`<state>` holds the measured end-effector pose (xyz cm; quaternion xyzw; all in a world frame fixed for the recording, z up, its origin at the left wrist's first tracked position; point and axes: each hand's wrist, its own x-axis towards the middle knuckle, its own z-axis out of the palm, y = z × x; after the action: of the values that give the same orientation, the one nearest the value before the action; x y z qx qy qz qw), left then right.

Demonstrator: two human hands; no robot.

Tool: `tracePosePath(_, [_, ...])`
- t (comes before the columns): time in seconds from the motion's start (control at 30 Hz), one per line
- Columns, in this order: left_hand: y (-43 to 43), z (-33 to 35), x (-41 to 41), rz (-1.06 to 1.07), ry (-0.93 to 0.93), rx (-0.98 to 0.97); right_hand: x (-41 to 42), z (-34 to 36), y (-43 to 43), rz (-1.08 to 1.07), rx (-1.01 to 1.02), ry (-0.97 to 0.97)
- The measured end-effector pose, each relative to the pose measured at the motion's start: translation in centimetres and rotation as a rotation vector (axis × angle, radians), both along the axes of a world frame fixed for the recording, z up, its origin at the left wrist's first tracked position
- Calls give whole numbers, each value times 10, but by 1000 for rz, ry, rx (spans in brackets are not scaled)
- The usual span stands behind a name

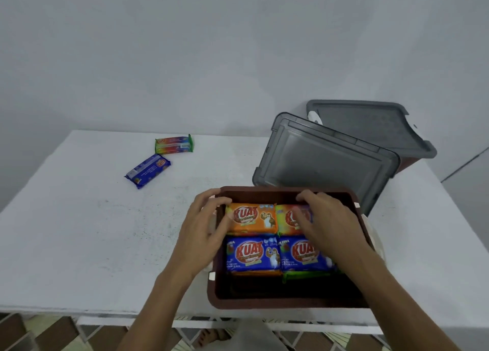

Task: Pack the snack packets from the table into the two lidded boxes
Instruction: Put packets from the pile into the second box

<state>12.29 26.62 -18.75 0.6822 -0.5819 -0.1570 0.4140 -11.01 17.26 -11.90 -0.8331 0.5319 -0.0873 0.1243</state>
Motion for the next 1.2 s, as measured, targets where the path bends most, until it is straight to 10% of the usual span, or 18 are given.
tracePosePath(0.37, [-9, -17, 124, 284, -31, 55, 179, -2, -73, 406, 22, -201])
tracePosePath(0.83, [-66, -61, 251, 254, -284, 462, 360, -99, -172, 481, 166, 278])
tracePosePath(1.2, [-48, -62, 243, 304, -68, 295, 326, -92, -165, 425, 196, -127])
